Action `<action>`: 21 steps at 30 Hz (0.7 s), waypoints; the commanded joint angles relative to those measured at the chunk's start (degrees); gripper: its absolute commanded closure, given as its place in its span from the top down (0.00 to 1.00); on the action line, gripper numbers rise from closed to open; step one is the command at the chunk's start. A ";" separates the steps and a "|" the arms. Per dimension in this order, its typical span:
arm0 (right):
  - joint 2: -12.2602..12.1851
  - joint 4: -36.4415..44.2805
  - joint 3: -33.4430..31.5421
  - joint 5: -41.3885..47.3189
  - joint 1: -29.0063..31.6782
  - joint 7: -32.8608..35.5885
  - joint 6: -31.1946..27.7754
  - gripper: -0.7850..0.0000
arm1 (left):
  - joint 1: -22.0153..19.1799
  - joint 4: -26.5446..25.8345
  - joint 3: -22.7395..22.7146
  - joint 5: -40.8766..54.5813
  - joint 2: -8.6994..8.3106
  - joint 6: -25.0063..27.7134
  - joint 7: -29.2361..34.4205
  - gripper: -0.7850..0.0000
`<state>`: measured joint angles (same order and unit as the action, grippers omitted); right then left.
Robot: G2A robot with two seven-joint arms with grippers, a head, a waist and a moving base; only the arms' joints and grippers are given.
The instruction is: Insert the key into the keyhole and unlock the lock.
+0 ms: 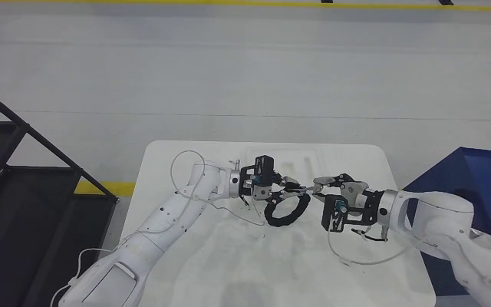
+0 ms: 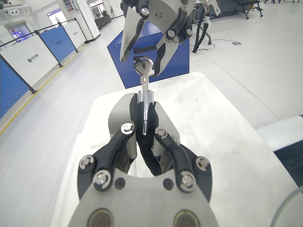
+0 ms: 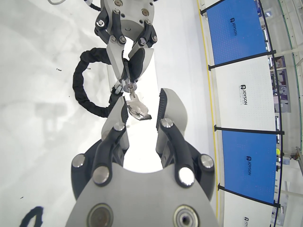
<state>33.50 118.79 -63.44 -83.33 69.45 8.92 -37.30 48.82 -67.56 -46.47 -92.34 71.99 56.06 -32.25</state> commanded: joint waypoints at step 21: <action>1.54 -2.14 -4.27 24.87 4.57 10.81 6.97 0.00 | -0.75 0.87 0.96 0.03 -0.07 -1.16 -2.72 0.00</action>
<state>34.93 116.47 -67.74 -60.40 74.04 18.65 -30.89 48.07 -66.70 -45.55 -92.09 71.95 55.04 -34.72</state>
